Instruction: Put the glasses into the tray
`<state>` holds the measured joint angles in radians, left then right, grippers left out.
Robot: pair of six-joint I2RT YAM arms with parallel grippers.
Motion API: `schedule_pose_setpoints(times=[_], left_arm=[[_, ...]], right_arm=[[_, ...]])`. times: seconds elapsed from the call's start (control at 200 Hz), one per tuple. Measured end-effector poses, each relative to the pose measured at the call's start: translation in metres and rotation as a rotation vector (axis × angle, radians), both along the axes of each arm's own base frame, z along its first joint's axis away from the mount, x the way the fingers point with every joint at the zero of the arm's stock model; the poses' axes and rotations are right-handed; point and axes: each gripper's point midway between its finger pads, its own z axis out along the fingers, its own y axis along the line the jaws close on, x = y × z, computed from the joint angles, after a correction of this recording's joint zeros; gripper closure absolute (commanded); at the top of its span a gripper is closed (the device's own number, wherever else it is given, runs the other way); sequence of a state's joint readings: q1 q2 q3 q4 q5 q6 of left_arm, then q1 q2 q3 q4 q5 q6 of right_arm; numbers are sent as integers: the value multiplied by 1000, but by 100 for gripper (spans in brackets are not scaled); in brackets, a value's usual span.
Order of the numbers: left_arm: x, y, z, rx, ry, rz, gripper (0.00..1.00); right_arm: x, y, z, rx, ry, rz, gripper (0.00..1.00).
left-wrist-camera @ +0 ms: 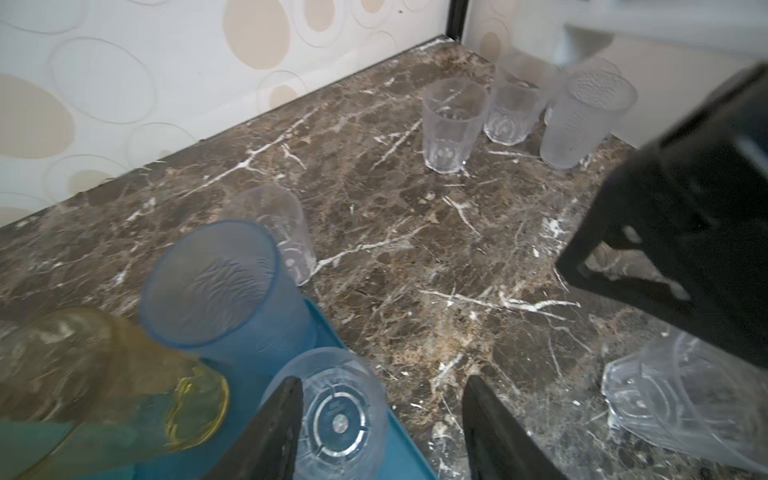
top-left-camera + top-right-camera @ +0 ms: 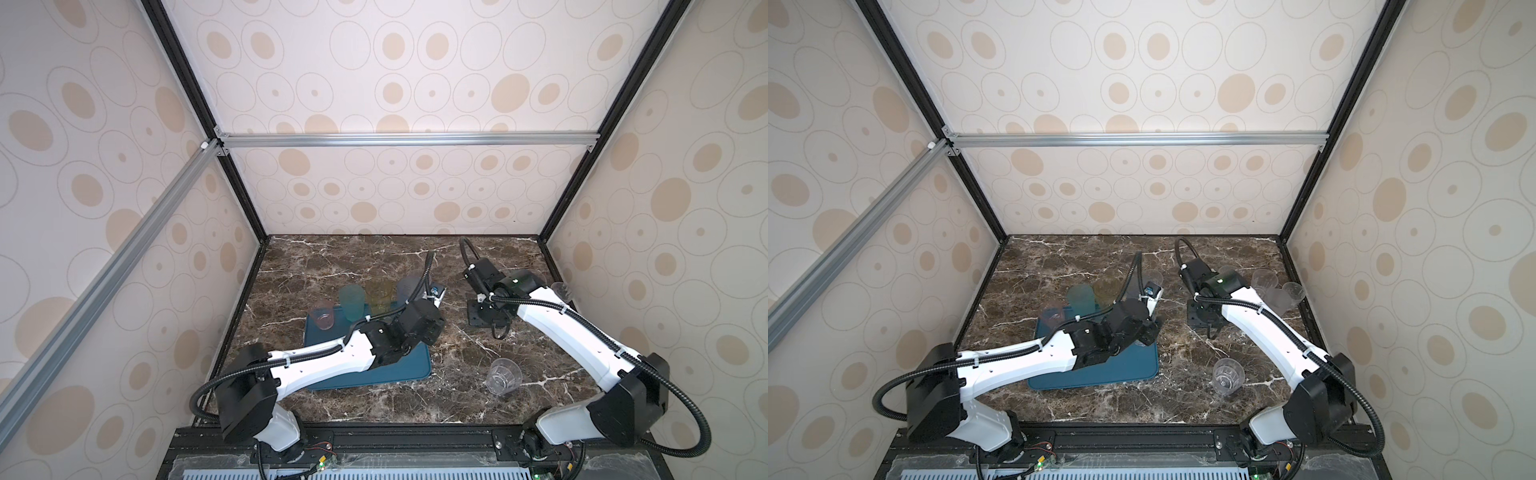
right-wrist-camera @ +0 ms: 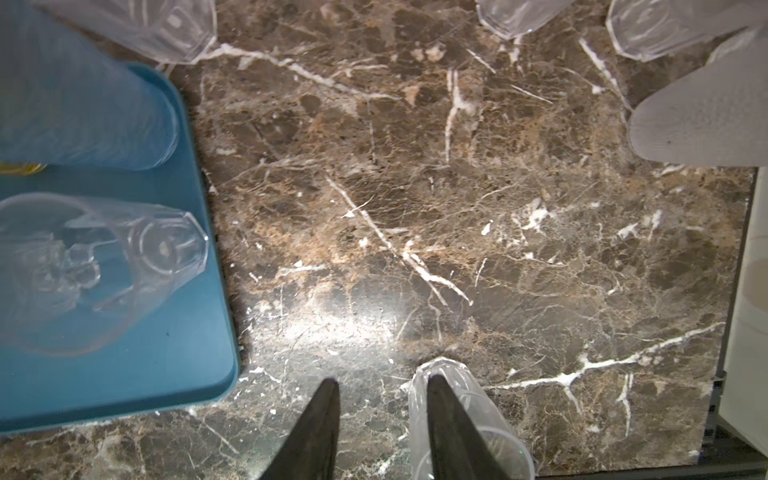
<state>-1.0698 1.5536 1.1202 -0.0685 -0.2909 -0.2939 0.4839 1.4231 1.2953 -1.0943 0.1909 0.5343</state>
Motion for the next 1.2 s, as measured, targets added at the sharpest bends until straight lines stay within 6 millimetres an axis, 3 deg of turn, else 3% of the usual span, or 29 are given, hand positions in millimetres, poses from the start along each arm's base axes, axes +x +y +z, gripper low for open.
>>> schedule_pose_setpoints(times=[0.305,0.595,0.83,1.2], left_arm=[[-32,-82,-32,-3,118,-221,38],[-61,-146,-49,40,181,-382,38],[-71,-164,-73,147,210,-422,40],[-70,-167,-91,252,232,-424,51]], right_arm=[[21,-62,-16,21,3,-188,61],[15,-101,-25,64,-13,-329,61],[18,-105,-22,109,-46,-357,61],[21,-101,-25,140,-52,-352,61]])
